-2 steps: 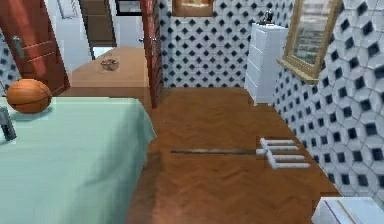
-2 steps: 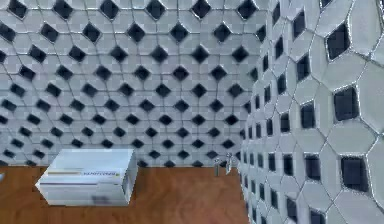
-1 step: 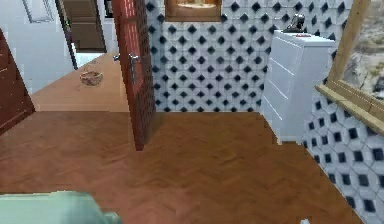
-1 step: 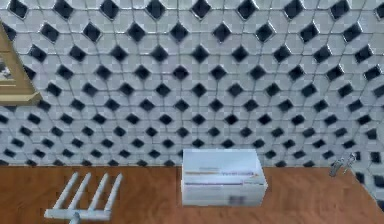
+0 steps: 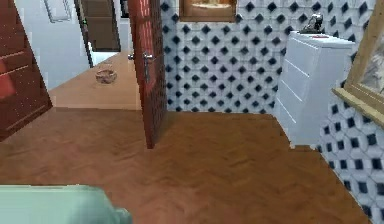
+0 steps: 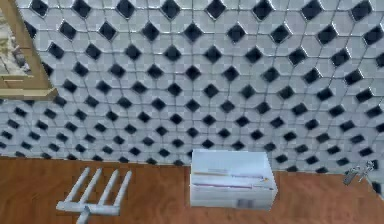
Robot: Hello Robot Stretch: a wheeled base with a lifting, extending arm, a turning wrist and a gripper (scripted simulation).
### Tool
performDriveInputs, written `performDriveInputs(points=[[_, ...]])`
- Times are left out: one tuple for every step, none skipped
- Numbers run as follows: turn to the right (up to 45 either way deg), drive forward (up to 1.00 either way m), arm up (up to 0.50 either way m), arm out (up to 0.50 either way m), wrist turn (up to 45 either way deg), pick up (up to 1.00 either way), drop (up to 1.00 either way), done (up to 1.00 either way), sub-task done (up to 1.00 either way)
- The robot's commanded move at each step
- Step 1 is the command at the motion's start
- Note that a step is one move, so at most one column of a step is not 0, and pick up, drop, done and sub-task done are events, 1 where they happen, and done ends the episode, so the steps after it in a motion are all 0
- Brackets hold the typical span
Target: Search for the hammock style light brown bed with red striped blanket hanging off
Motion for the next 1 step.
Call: performDriveInputs(points=[[0.0,1.0,0.0,0.0,0.0,0.0,0.0,0.0,0.0]])
